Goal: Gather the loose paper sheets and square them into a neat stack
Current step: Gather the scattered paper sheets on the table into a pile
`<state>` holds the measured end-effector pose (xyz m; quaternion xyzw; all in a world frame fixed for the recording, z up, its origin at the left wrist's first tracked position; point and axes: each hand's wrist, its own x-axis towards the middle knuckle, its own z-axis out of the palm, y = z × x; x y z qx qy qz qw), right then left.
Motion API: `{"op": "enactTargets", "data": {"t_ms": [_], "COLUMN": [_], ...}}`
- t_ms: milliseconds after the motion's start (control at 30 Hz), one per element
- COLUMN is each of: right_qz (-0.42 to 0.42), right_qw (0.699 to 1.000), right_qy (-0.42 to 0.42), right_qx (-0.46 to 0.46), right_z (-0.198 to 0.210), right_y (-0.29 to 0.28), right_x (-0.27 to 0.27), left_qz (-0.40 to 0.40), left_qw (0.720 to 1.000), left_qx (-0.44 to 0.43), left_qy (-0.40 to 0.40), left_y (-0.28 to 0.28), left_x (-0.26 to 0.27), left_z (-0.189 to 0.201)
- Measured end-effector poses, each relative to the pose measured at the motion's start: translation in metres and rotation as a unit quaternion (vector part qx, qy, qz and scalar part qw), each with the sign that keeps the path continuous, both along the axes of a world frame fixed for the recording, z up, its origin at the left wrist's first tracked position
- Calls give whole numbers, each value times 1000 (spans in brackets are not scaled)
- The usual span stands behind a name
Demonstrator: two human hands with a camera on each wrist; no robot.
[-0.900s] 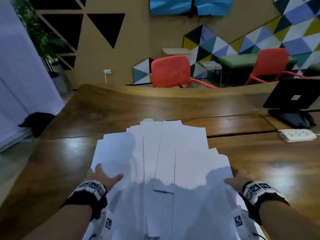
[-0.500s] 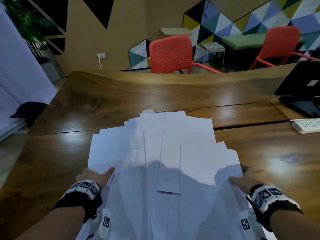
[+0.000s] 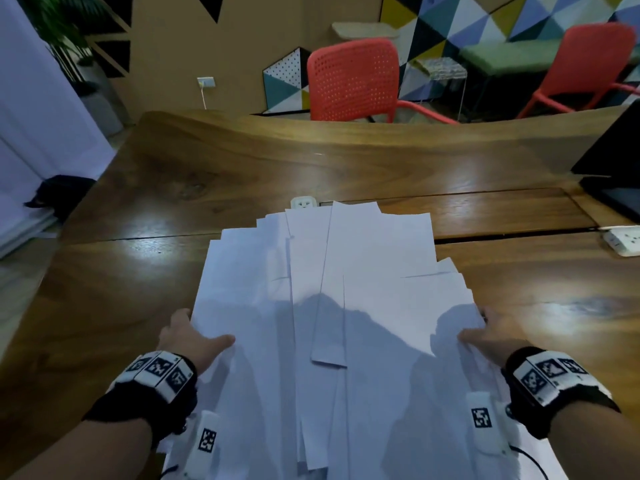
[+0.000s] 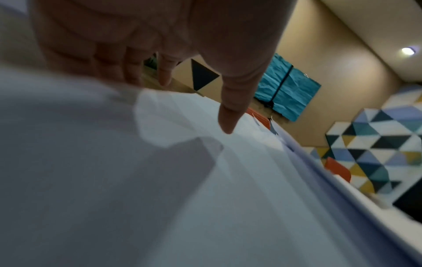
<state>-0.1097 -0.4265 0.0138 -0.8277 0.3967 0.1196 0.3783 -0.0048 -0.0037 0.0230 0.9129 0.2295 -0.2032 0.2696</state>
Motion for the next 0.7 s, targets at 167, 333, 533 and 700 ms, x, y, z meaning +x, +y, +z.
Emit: {"op": "enactTargets", "data": {"t_ms": [167,333,533,700], "right_qz": [-11,-15,-14,-50], "right_qw": [999,997,995,996], "right_qy": [24,2,19,0], "right_qx": [45,71,95,75], "right_z": [-5,0,-13,-22], "right_y": [-2,-7,-15,-18], "right_x": [2,-13,-26,-23], "left_qz": [-10,-22,39,160], "left_qw": [999,999,997,947], "left_qx": [-15,-9,-72,-266], "left_qy": [42,36,-13,86], "left_y": [5,11,2,17], "left_x": [2,-14,-29,-22], "left_z": [2,6,4,0]}}
